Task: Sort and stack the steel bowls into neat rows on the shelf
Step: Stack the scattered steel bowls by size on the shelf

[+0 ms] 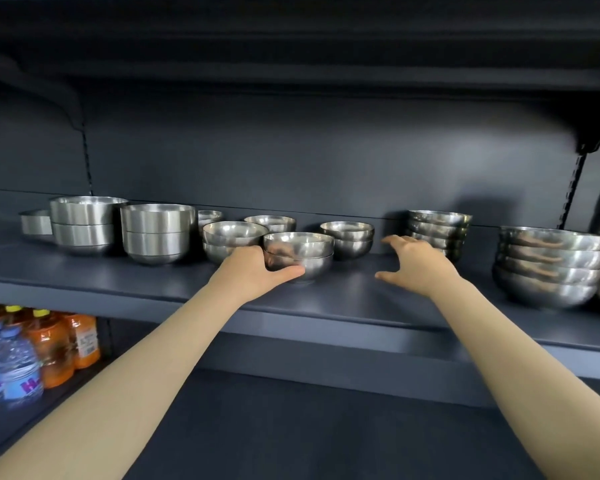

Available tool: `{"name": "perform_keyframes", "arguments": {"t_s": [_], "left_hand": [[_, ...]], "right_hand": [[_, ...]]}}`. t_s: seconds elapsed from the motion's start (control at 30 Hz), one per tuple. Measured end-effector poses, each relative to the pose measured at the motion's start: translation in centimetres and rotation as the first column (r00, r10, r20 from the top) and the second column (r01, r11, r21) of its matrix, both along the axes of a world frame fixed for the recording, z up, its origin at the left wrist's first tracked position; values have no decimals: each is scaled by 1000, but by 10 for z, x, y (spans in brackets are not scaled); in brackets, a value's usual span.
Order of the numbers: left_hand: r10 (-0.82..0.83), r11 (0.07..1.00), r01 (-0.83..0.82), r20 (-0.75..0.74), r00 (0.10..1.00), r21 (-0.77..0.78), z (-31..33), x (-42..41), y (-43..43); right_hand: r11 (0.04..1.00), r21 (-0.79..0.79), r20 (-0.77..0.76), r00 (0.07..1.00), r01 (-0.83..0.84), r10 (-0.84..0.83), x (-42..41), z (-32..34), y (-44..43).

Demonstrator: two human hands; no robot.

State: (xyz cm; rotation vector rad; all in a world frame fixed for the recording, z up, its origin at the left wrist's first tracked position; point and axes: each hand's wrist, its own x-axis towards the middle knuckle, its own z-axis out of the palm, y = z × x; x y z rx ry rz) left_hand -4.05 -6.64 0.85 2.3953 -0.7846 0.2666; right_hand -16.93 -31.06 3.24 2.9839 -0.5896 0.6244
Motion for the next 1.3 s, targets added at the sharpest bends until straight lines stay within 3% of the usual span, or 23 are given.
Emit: {"name": "perform_keyframes", "arguments": {"t_s": [0.23, 0.43, 0.73, 0.93, 1.1, 1.3], "left_hand": [[24, 1000, -25, 42, 999, 8, -3, 14, -11], [-12, 996, 12, -10, 1000, -92, -9, 28, -15], [-95, 985, 93, -9, 995, -143, -15, 33, -16], [-132, 978, 124, -36, 991, -168, -17, 35, -17], [-132, 982, 123, -59, 989, -144, -18, 37, -16], [-168, 976, 156, -68, 983, -153, -17, 36, -15]], "right_hand": [[1000, -8, -22, 1000, -9, 9, 44, 13, -22], [973, 222, -30, 997, -65, 74, 87, 17, -55], [733, 661, 76, 986, -162, 149, 123, -1, -79], [622, 762, 178, 982, -182, 70, 140, -6, -74], [602, 752, 319, 948, -269, 25, 141, -12, -68], [456, 819, 391, 920, -349, 2, 116, -2, -61]]}}
